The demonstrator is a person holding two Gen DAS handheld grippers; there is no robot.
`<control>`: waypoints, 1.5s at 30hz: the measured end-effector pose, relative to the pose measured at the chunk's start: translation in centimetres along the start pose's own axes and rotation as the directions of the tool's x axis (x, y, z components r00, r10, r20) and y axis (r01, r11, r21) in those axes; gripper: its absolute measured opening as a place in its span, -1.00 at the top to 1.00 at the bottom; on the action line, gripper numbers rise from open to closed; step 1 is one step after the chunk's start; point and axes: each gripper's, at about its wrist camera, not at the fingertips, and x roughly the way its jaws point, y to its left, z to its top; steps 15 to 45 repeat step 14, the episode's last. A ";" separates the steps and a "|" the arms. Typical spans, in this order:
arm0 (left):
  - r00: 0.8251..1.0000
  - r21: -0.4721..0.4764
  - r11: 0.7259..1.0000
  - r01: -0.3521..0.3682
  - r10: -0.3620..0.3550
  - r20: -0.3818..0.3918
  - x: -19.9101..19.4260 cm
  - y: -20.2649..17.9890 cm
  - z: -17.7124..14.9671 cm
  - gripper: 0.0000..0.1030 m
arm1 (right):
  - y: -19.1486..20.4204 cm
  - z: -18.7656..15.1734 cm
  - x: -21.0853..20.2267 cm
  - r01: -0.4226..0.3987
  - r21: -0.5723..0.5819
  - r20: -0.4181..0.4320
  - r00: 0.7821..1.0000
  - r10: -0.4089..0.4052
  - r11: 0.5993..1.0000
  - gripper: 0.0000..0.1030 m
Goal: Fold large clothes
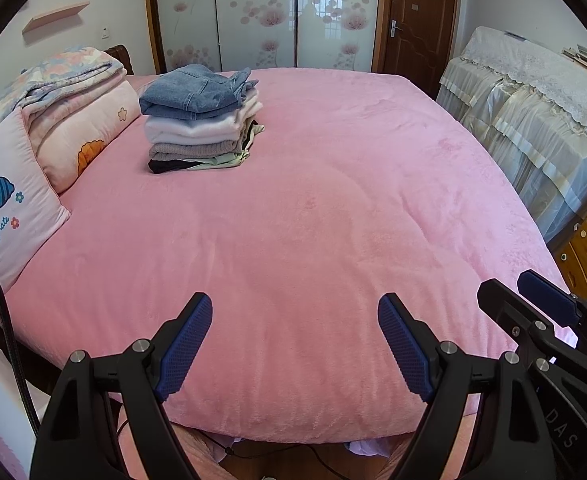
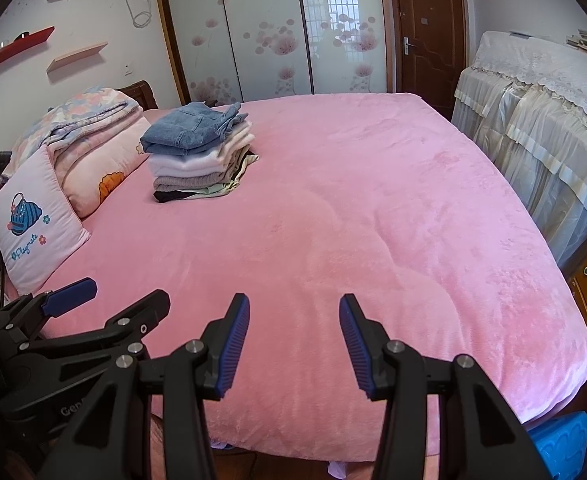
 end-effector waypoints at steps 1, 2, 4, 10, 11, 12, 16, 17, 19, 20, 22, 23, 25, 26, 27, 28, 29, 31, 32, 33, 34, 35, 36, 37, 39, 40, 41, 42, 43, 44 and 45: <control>1.000 0.000 1.000 0.001 -0.001 0.002 0.0 0.0 0.0 -0.63 | 0.0 0.0 0.0 -0.001 0.000 0.001 1.000 0.001 1.000 0.08; 1.000 0.000 1.000 0.000 0.000 0.002 0.0 0.0 0.0 -0.63 | 0.0 0.0 0.0 -0.001 0.001 0.001 1.000 0.001 1.000 0.08; 1.000 0.001 1.000 -0.002 0.002 0.002 0.0 0.0 0.0 -0.63 | 0.0 0.1 0.0 0.001 0.000 0.000 1.000 -0.001 1.000 0.08; 1.000 0.002 1.000 -0.004 0.004 0.002 0.1 -0.1 0.0 -0.63 | 0.0 0.0 0.0 0.000 0.001 0.000 1.000 0.000 1.000 0.08; 1.000 0.002 1.000 -0.006 0.006 0.001 0.1 -0.1 0.0 -0.63 | 0.0 0.0 0.0 0.001 0.000 0.000 1.000 -0.001 1.000 0.08; 1.000 0.002 1.000 -0.007 0.007 0.000 0.1 -0.1 0.0 -0.63 | 0.0 0.0 0.0 0.003 0.000 0.000 1.000 -0.003 1.000 0.08; 1.000 0.001 1.000 -0.009 0.009 -0.001 0.2 -0.1 0.1 -0.63 | 0.0 0.0 0.0 0.002 0.000 0.001 1.000 -0.002 1.000 0.08; 1.000 0.001 1.000 -0.009 0.009 -0.001 0.2 -0.1 0.1 -0.63 | 0.0 0.0 0.0 0.002 0.000 0.001 1.000 -0.002 1.000 0.08; 1.000 0.001 1.000 -0.009 0.009 -0.001 0.2 -0.1 0.1 -0.63 | 0.0 0.0 0.0 0.002 0.000 0.001 1.000 -0.002 1.000 0.08; 1.000 0.001 1.000 -0.009 0.009 -0.001 0.2 -0.1 0.1 -0.63 | 0.0 0.0 0.0 0.002 0.000 0.001 1.000 -0.002 1.000 0.08; 1.000 0.001 1.000 -0.009 0.009 -0.001 0.2 -0.1 0.1 -0.63 | 0.0 0.0 0.0 0.002 0.000 0.001 1.000 -0.002 1.000 0.08; 1.000 0.001 1.000 -0.009 0.009 -0.001 0.2 -0.1 0.1 -0.63 | 0.0 0.0 0.0 0.002 0.000 0.001 1.000 -0.002 1.000 0.08; 1.000 0.001 1.000 -0.009 0.009 -0.001 0.2 -0.1 0.1 -0.63 | 0.0 0.0 0.0 0.002 0.000 0.001 1.000 -0.002 1.000 0.08; 1.000 0.001 1.000 -0.009 0.009 -0.001 0.2 -0.1 0.1 -0.63 | 0.0 0.0 0.0 0.002 0.000 0.001 1.000 -0.002 1.000 0.08; 1.000 0.001 1.000 -0.009 0.009 -0.001 0.2 -0.1 0.1 -0.63 | 0.0 0.0 0.0 0.002 0.000 0.001 1.000 -0.002 1.000 0.08; 1.000 0.001 1.000 -0.009 0.009 -0.001 0.2 -0.1 0.1 -0.63 | 0.0 0.0 0.0 0.002 0.000 0.001 1.000 -0.002 1.000 0.08; 1.000 0.001 1.000 -0.009 0.009 -0.001 0.2 -0.1 0.1 -0.63 | 0.0 0.0 0.0 0.002 0.000 0.001 1.000 -0.002 1.000 0.08; 1.000 0.001 1.000 -0.009 0.009 -0.001 0.2 -0.1 0.1 -0.63 | 0.0 0.0 0.0 0.002 0.000 0.001 1.000 -0.002 1.000 0.08; 1.000 0.001 1.000 -0.009 0.009 -0.001 0.2 -0.1 0.1 -0.63 | 0.0 0.0 0.0 0.002 0.000 0.001 1.000 -0.002 1.000 0.08; 1.000 0.001 1.000 -0.009 0.009 -0.001 0.2 -0.1 0.1 -0.63 | 0.0 0.0 0.0 0.002 0.000 0.001 1.000 -0.002 1.000 0.08; 1.000 0.001 1.000 -0.009 0.009 -0.001 0.2 -0.1 0.1 -0.63 | 0.0 0.0 0.0 0.002 0.000 0.001 1.000 -0.002 1.000 0.08; 1.000 0.001 1.000 -0.009 0.009 -0.001 0.2 -0.1 0.1 -0.63 | 0.0 0.0 0.0 0.002 0.000 0.001 1.000 -0.002 1.000 0.08; 1.000 0.001 1.000 -0.009 0.009 -0.001 0.2 -0.1 0.1 -0.63 | 0.0 0.0 0.0 0.002 0.000 0.001 1.000 -0.002 1.000 0.08; 1.000 0.001 1.000 -0.009 0.009 -0.001 0.2 -0.1 0.1 -0.63 | 0.0 0.0 0.0 0.002 0.000 0.001 1.000 -0.002 1.000 0.08; 1.000 0.001 1.000 -0.009 0.009 -0.001 0.2 -0.1 0.1 -0.63 | 0.0 0.0 0.0 0.002 0.000 0.001 1.000 -0.002 1.000 0.08; 1.000 0.001 1.000 -0.009 0.009 -0.001 0.2 -0.1 0.1 -0.63 | 0.0 0.0 0.0 0.002 0.000 0.001 1.000 -0.002 1.000 0.08; 1.000 0.001 1.000 -0.009 0.009 -0.001 0.2 -0.1 0.1 -0.63 | 0.0 0.0 0.0 0.002 0.000 0.001 1.000 -0.002 1.000 0.08; 1.000 0.001 1.000 -0.009 0.009 -0.001 0.2 -0.1 0.1 -0.63 | 0.0 0.0 0.0 0.002 0.000 0.001 1.000 -0.002 1.000 0.08; 1.000 0.001 1.000 -0.009 0.009 -0.001 0.2 -0.1 0.1 -0.63 | 0.0 0.0 0.0 0.002 0.000 0.001 1.000 -0.002 1.000 0.08; 1.000 0.001 1.000 -0.009 0.009 -0.001 0.2 -0.1 0.1 -0.63 | 0.0 0.0 0.0 0.002 0.000 0.001 1.000 -0.002 1.000 0.08; 1.000 0.001 1.000 -0.009 0.009 -0.001 0.2 -0.1 0.1 -0.63 | 0.0 0.0 0.0 0.002 0.000 0.001 1.000 -0.002 1.000 0.08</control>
